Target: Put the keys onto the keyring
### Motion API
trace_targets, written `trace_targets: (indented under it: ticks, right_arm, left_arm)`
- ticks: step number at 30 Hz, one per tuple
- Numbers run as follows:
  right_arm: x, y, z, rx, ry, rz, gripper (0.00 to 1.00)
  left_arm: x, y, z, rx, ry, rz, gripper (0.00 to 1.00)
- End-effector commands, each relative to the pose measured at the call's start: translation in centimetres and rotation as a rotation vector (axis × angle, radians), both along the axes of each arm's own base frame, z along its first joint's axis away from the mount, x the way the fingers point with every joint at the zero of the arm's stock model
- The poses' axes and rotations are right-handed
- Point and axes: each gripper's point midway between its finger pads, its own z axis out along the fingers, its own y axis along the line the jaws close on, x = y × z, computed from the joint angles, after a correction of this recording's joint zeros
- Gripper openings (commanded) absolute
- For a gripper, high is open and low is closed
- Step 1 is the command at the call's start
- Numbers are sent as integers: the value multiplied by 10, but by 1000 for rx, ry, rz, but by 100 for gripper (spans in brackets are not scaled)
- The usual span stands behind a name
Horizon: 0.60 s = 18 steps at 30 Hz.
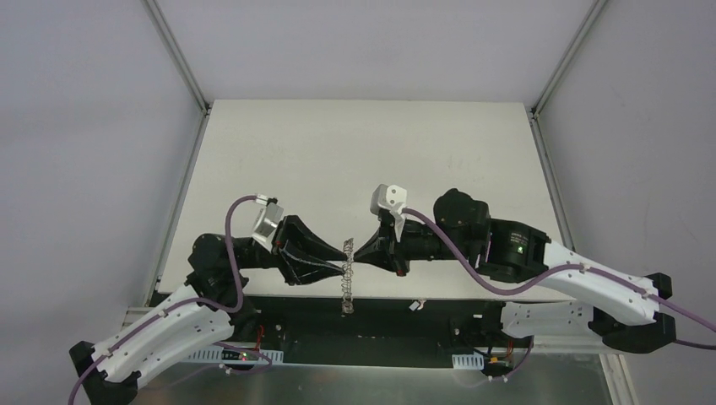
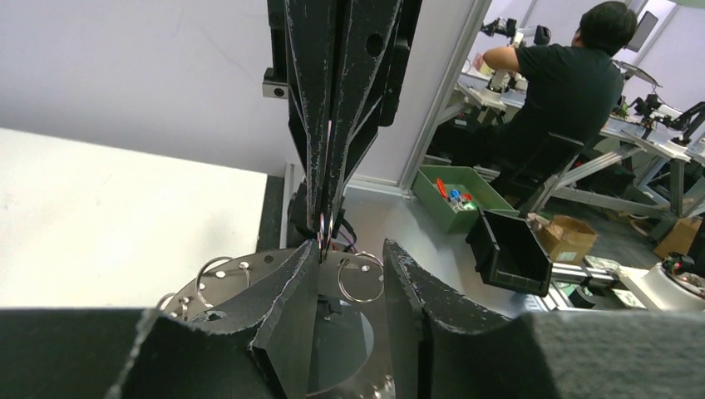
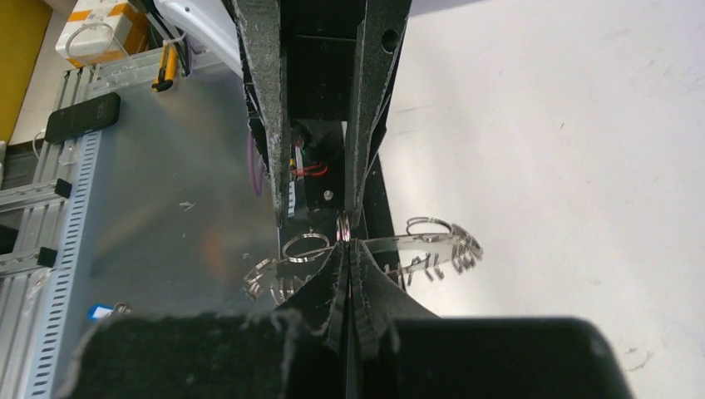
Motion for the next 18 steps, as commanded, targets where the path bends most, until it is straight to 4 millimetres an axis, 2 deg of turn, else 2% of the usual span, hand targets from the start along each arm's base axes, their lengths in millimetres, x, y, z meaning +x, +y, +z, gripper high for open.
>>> trace_targets:
  ticks: [1,15,17,18]
  right_arm:
    - [-5,-6,16,-18,96,9,0]
    - [-6,-6,3,-128,234,20,0]
    - [-8,-6,2,-136,240,32,0]
    - [-8,-6,2,-139,241,32,0]
  left_arm:
    - [-6,-4,6,48,-5,-50,33]
    - [7,-18,-3,168,68,-51,24]
    - [8,-20,-5,181,80,-52,19]
    - [8,-21,-6,185,82,-58,12]
